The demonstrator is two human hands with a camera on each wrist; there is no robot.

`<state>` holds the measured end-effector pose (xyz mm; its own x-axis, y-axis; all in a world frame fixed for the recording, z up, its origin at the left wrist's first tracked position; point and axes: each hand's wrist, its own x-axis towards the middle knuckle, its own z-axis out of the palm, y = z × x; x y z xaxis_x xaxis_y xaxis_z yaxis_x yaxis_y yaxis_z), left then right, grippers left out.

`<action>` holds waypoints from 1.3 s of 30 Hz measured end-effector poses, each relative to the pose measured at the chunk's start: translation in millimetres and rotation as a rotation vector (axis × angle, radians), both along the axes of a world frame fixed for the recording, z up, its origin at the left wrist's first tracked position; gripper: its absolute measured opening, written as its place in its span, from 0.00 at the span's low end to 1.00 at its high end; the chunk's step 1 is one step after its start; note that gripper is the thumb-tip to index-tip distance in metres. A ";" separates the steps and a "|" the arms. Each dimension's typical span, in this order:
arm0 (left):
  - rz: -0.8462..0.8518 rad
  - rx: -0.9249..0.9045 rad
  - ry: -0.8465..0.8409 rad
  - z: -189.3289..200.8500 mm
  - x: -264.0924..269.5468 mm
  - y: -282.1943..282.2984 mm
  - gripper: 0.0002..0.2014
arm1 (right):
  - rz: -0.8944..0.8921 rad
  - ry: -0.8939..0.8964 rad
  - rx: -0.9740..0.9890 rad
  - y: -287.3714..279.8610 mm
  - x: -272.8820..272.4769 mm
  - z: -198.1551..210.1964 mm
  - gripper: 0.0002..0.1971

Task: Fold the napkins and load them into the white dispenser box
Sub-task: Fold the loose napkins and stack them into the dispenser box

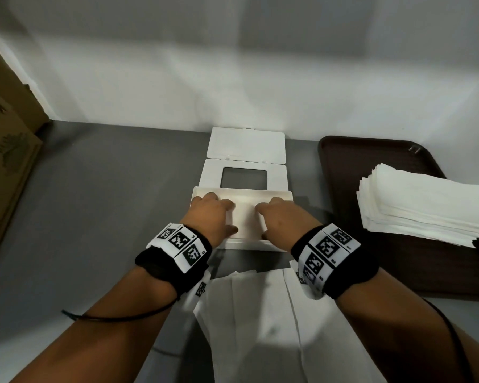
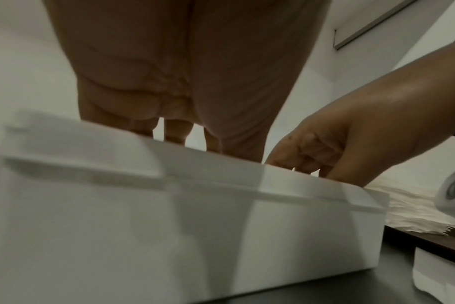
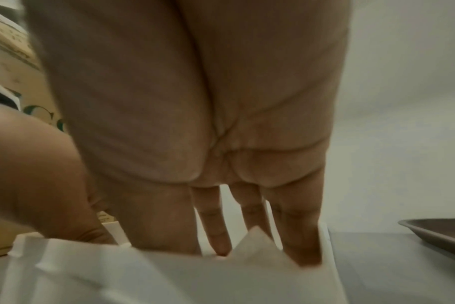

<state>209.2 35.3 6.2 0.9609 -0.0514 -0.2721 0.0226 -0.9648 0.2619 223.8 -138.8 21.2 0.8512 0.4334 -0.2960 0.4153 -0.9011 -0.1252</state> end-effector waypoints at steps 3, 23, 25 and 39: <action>-0.018 0.015 0.005 -0.7 1.0 -0.8 0.30 | 0.013 0.011 -0.029 2.5 3.0 2.3 0.17; -0.393 -0.220 -0.115 2.1 -117.8 -1.4 0.20 | -0.668 0.083 0.330 -43.1 -171.3 -6.1 0.17; -0.446 -0.136 -0.062 -7.7 -128.2 1.1 0.26 | -0.724 0.121 0.325 -35.9 -186.2 -15.6 0.21; -0.456 0.013 0.028 -25.3 -151.5 7.4 0.41 | -0.878 -0.017 0.253 -4.0 -202.3 -41.2 0.26</action>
